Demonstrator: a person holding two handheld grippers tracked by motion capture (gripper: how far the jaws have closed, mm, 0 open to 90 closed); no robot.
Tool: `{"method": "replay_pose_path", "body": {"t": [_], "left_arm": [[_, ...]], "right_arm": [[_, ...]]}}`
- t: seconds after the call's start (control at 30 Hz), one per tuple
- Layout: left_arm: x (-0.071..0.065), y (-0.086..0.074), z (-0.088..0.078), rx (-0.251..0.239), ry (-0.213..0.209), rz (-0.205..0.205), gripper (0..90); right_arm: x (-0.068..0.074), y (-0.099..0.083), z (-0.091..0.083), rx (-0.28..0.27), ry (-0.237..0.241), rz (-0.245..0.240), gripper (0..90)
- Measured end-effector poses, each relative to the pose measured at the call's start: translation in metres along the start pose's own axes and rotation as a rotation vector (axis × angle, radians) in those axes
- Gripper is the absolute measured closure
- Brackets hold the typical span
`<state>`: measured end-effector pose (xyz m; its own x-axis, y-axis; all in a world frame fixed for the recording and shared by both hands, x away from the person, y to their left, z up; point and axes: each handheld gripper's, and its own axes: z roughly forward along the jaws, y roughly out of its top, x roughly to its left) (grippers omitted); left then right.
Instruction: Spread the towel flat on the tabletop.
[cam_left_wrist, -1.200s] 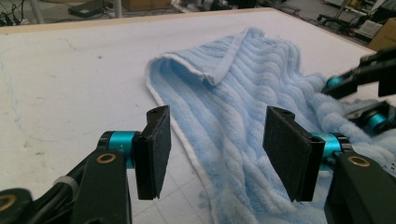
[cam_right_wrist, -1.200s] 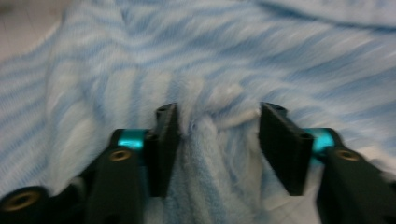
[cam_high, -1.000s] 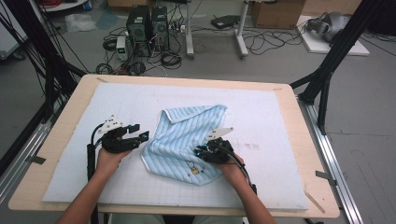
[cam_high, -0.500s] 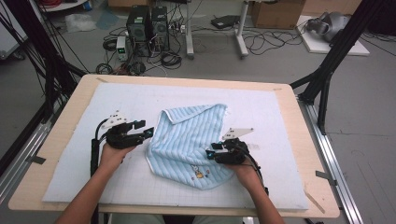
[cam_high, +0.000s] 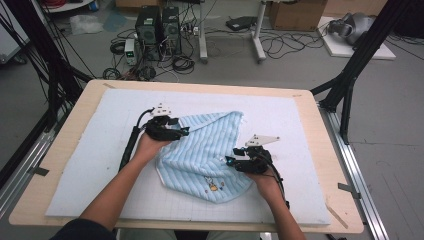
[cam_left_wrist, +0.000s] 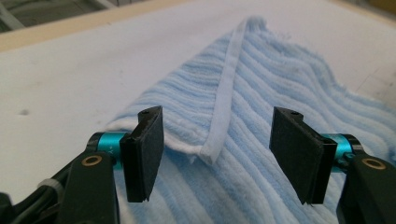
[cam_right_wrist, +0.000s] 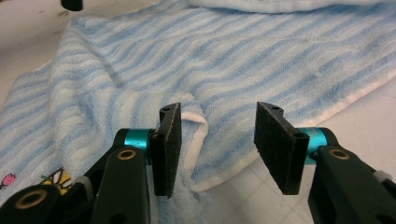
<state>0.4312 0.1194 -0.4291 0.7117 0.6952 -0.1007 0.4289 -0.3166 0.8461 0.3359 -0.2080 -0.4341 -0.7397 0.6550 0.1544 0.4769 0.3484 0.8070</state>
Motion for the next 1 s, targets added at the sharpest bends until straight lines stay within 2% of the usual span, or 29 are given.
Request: {"method": "replay_pose_path", "body": {"t": [0.07,0.13,0.2,0.23,0.27,0.3,0.33,0.4,0.5,0.57,0.77,0.9,0.97,1.0], "left_arm": [[-0.001,0.001,0.012,0.041,0.020,0.017,35.9],[-0.002,0.001,0.021,0.079,0.049,0.051,39.7],[-0.001,0.000,0.029,0.108,0.069,0.075,49.5],[-0.002,0.000,0.031,0.120,0.076,0.089,49.5],[-0.001,-0.001,0.033,0.123,0.087,0.106,56.2],[-0.001,0.000,0.033,0.115,0.092,0.106,63.5],[0.000,0.001,0.033,0.115,0.094,0.119,77.5],[0.004,0.004,0.034,0.114,0.081,0.098,80.1],[0.011,0.010,0.034,0.085,0.088,0.062,80.8],[0.018,0.014,0.033,0.064,0.107,0.037,80.8],[0.048,0.025,0.032,0.010,0.187,-0.079,81.2],[0.064,0.027,0.031,0.008,0.260,-0.118,81.4],[0.071,0.024,0.029,-0.007,0.273,-0.160,81.2],[0.073,0.023,0.028,-0.007,0.270,-0.168,79.8]], "right_arm": [[-0.001,0.000,0.000,-0.002,0.001,0.000,51.0],[-0.001,0.000,0.000,-0.005,0.000,-0.004,50.9],[0.000,0.000,-0.001,-0.003,0.001,0.001,50.8],[0.000,0.000,-0.001,-0.003,0.001,0.001,50.8],[0.000,0.000,-0.001,-0.005,0.002,-0.003,50.9],[-0.001,-0.001,-0.001,-0.005,-0.002,-0.009,50.8],[0.000,-0.001,-0.002,0.000,-0.002,-0.006,50.9],[-0.001,-0.002,-0.002,0.000,-0.003,-0.001,50.9],[-0.003,-0.002,-0.002,-0.006,-0.001,0.002,50.9],[-0.003,-0.002,-0.003,-0.008,-0.001,0.003,50.9],[-0.004,-0.002,-0.002,-0.014,0.000,0.006,50.9],[-0.006,-0.002,0.000,-0.015,0.000,0.014,50.9],[-0.006,-0.003,0.001,-0.010,0.000,0.022,50.8],[-0.006,-0.003,0.001,-0.011,-0.001,0.017,50.8]]}}
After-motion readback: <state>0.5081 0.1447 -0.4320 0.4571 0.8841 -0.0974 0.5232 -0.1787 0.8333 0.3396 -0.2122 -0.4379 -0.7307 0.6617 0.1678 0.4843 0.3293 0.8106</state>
